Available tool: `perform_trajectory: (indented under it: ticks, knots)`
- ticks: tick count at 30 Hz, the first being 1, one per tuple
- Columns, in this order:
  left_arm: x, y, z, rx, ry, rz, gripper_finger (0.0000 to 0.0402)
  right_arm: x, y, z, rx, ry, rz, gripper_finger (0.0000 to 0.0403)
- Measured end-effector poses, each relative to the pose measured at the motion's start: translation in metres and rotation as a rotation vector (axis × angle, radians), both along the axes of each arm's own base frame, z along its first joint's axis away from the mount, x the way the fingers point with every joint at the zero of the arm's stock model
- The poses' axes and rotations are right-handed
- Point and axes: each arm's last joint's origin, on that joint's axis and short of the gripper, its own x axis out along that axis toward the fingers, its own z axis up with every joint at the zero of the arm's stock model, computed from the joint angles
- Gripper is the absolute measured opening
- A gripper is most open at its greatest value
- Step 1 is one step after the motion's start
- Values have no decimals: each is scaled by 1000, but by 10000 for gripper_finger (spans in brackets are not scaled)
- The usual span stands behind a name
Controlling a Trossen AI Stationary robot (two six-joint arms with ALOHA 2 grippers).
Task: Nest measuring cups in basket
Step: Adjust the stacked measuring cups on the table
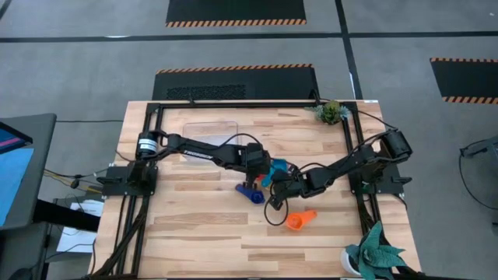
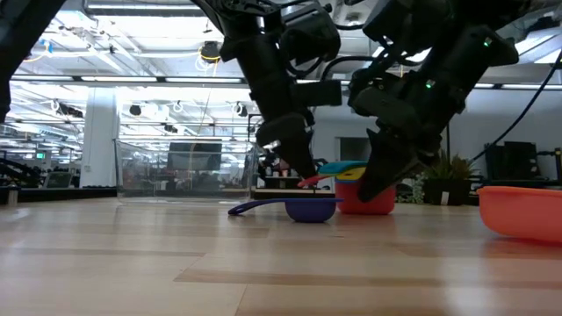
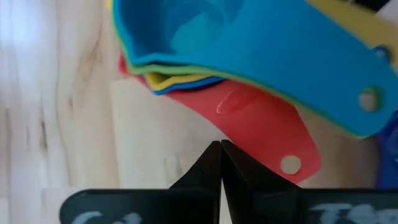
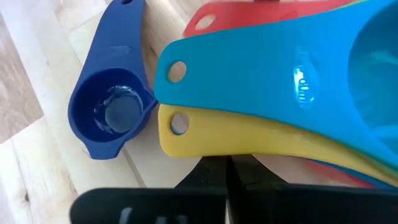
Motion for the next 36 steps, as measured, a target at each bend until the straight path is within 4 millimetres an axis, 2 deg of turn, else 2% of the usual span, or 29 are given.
perform_trajectory:
  ticks: [8, 15, 19, 27, 31, 36]
  knots:
    - [4, -18, 3, -42, -54, -13, 0, 0, 0, 0, -3, -2, -2, 5]
    - [10, -22, 17, -47, -84, -2, 0, -1, -1, 0, -18, -3, -19, 6]
    - [15, -22, 26, -43, -131, -10, 0, 2, -1, 2, -11, -33, -31, 4]
    - [1, -17, 17, 50, 47, -4, 0, 0, 4, 1, -4, -20, -24, 4]
    - [-1, -13, 20, 148, 48, 23, 0, -1, 8, 1, -3, -20, -9, 6]
    - [1, -5, 21, 129, 39, 8, 0, -2, 12, 1, 5, -24, -10, 4]
